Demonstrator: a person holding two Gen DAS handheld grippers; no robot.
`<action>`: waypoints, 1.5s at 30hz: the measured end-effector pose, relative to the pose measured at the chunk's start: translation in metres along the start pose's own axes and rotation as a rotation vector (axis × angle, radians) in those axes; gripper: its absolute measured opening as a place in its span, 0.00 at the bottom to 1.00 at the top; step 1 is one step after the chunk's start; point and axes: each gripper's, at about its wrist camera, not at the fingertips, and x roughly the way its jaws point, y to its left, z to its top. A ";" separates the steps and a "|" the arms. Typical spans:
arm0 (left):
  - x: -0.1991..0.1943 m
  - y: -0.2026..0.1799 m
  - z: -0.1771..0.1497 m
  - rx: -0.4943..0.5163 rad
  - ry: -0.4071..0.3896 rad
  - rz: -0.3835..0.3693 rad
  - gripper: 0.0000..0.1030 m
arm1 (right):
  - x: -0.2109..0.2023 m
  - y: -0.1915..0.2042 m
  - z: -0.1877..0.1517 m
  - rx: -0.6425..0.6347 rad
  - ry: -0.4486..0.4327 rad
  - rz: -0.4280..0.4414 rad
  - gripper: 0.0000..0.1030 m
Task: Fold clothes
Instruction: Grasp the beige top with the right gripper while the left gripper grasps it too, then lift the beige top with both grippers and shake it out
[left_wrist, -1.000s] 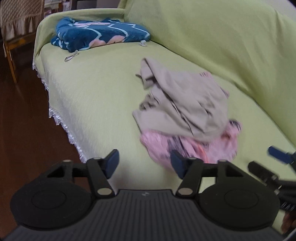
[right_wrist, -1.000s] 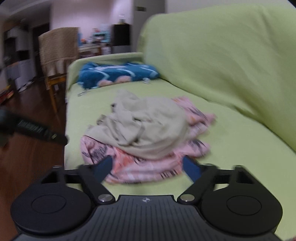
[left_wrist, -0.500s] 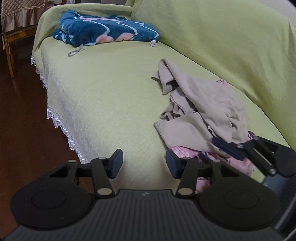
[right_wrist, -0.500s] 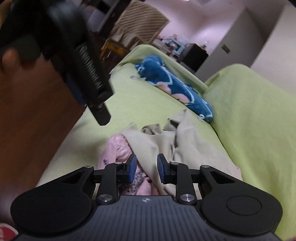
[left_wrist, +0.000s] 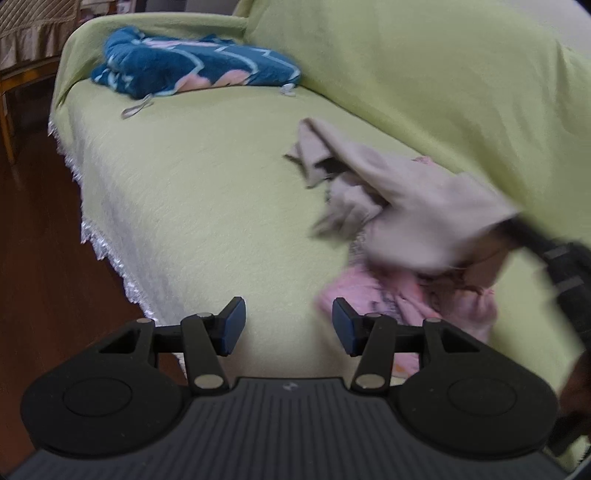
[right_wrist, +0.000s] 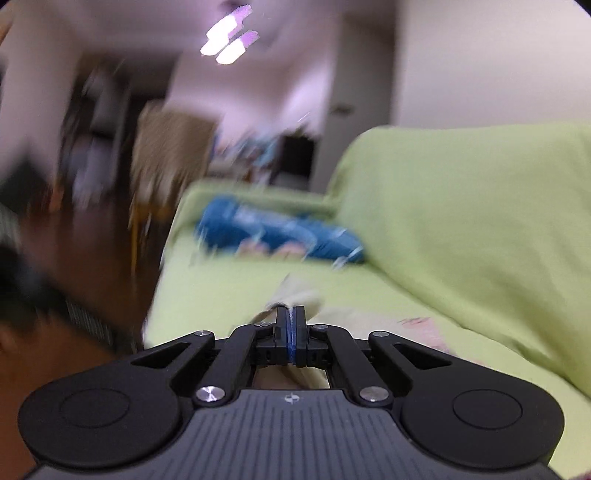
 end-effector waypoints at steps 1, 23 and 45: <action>-0.003 -0.006 0.000 0.017 -0.005 -0.010 0.45 | -0.019 -0.008 0.008 0.039 -0.040 -0.017 0.00; -0.046 -0.157 -0.105 0.354 0.118 -0.271 0.49 | -0.302 -0.079 0.058 0.217 -0.199 -0.523 0.00; -0.085 -0.314 -0.288 1.257 0.104 -0.199 0.43 | -0.390 -0.190 -0.133 0.770 0.317 -0.888 0.73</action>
